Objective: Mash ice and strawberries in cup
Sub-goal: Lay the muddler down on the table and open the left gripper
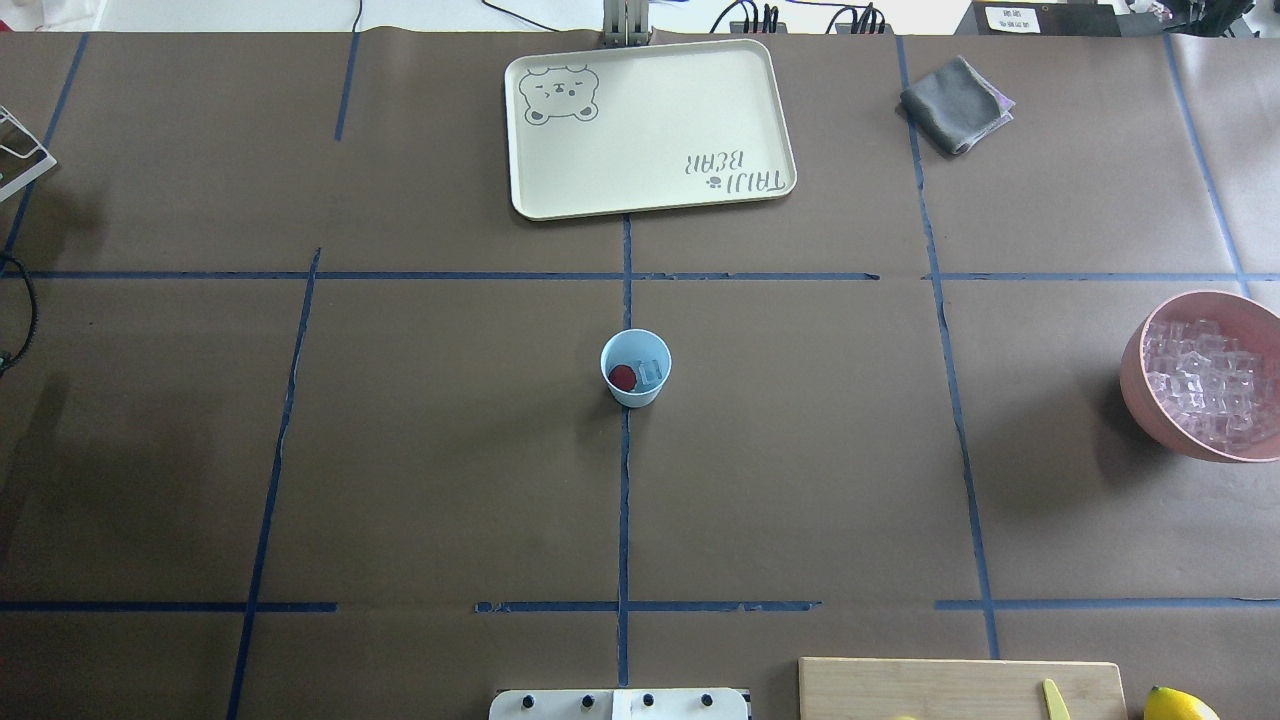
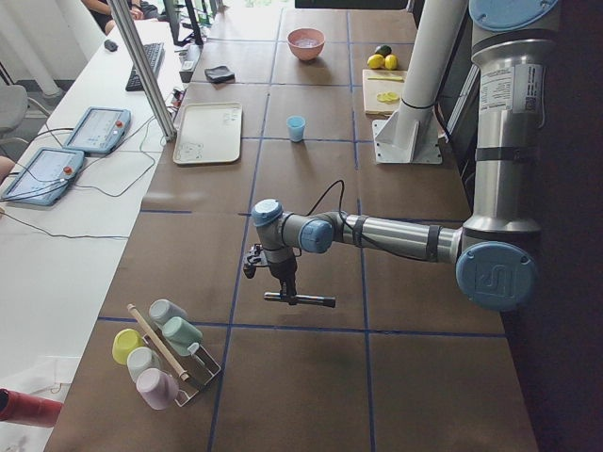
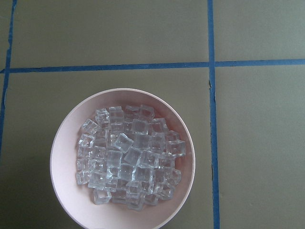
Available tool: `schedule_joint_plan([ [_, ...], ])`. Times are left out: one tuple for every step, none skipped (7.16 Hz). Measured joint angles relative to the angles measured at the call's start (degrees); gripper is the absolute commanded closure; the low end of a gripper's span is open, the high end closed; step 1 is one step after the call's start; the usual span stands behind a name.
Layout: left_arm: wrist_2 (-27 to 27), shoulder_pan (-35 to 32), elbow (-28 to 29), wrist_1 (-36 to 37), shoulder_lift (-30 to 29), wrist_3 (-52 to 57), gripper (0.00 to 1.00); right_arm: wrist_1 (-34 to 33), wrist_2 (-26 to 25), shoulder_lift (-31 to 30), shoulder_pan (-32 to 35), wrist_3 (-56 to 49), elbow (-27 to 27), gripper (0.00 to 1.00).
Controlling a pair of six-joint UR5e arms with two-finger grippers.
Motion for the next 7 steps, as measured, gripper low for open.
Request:
schedule_joint_plan([
  [0.00,0.46,0.21,-0.03,-0.05,-0.03,0.01,0.00,0.01,-0.02,0.03,0.02,0.05,0.01],
  [0.03,1.21,0.33,-0.12,-0.09,-0.08,0.00,0.00,0.01,-0.05,0.07,0.00,0.09,0.01],
  [0.04,1.87,0.27,-0.24,-0.10,-0.14,0.00,0.00,0.01,-0.05,0.10,-0.01,0.12,0.01],
  [0.05,2.15,0.01,-0.29,-0.12,-0.13,0.00,0.00,0.01,-0.08,0.15,-0.01,0.12,0.01],
  [0.03,2.15,-0.86,-0.31,-0.12,-0.09,0.00,-0.02,0.03,-0.09,0.24,-0.02,0.11,0.01],
  [-0.18,1.93,-3.05,-0.21,0.15,-0.04,0.00,-0.06,0.07,-0.05,0.41,-0.04,0.11,0.01],
  [-1.30,0.95,-7.43,0.91,1.34,0.00,0.00,-0.12,0.42,-0.03,0.61,-0.10,0.11,0.01],
])
